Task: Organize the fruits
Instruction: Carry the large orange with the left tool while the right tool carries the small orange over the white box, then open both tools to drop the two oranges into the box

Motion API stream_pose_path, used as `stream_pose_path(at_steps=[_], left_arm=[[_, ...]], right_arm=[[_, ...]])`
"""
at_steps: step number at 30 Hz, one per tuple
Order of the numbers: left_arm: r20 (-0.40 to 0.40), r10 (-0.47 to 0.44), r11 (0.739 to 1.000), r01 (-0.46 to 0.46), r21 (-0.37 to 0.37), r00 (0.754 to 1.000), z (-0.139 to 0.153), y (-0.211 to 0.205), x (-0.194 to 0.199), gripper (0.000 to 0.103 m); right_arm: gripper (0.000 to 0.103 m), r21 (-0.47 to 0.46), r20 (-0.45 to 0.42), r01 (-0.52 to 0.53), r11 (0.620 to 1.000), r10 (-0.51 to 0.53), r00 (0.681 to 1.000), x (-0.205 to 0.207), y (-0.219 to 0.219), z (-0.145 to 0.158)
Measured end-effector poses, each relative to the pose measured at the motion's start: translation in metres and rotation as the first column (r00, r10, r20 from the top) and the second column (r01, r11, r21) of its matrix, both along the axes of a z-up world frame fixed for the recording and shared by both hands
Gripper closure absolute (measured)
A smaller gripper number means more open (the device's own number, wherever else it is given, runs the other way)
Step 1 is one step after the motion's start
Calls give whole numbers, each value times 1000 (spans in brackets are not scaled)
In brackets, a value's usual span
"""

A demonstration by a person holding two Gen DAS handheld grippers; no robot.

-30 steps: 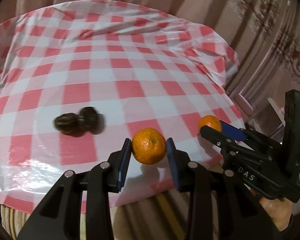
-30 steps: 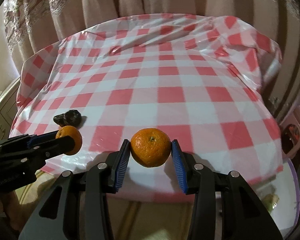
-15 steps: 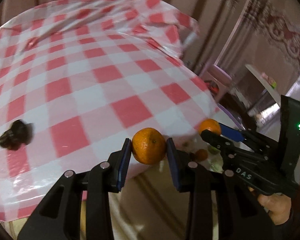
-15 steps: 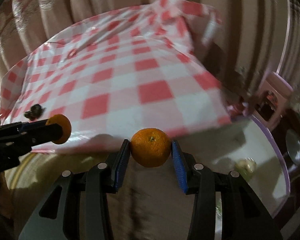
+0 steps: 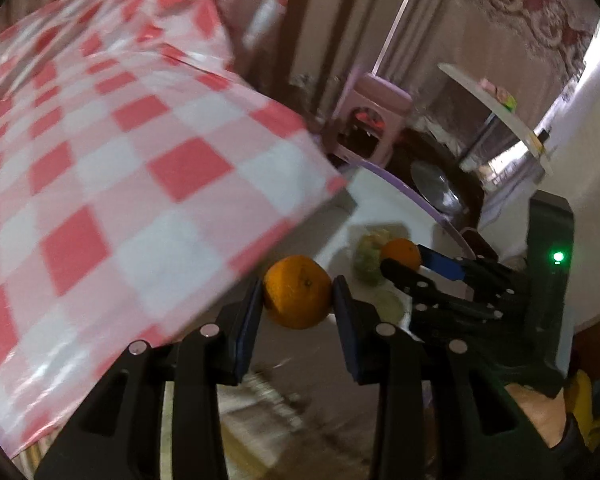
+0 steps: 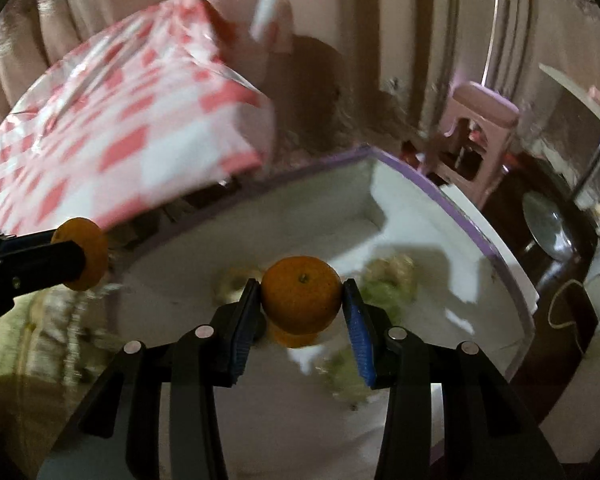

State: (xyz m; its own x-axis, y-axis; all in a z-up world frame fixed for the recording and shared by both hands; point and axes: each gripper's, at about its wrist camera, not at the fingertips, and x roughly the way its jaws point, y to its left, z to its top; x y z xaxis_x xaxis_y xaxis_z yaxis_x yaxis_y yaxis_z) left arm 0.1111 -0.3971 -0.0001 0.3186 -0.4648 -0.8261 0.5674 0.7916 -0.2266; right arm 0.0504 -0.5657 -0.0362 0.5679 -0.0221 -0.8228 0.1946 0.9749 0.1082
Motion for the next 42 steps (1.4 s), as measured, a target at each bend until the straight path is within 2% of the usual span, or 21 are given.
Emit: stream_pose_path(at_steps=[4,8,12,19,23,30,36,39,42], left_arm=[[-49,-23,1000,24,19,999,-17,-36,9,67],[-102,17,999,-13,42,995,-38,-62,28,67],[-124,35,995,-23,102,992,-64,-89,34,67],[-167,116,983,-89,159,979,-101,-111,42,67],[-218,153,980,-119,162,964,-124,-111,48,67],[-206,126,975,-83,206,970,-148,-121,48,67],[-197,124,977,-84,198,973,-152,-121,49,66],[-197,122,977,-83,194,973,-152,-120,49,66],[-192,118,978,-80,193,974,-155,-121,48,65]], right_arm=[[61,-1,-51,15,1000,-15,999,6,-11,-24],[61,2,-100,29,1000,-29,995,13,-18,-42],[61,-1,-144,50,999,-49,988,19,-24,-55],[61,-18,-206,48,999,-50,977,27,-35,-69],[61,-36,-251,23,999,-31,968,30,-33,-79],[61,-64,-290,3,998,-21,957,35,-31,-89],[61,-74,-309,1,997,-23,951,37,-33,-90],[58,-77,-313,4,997,-28,949,38,-31,-91],[49,-82,-304,16,996,-40,952,37,-32,-91]])
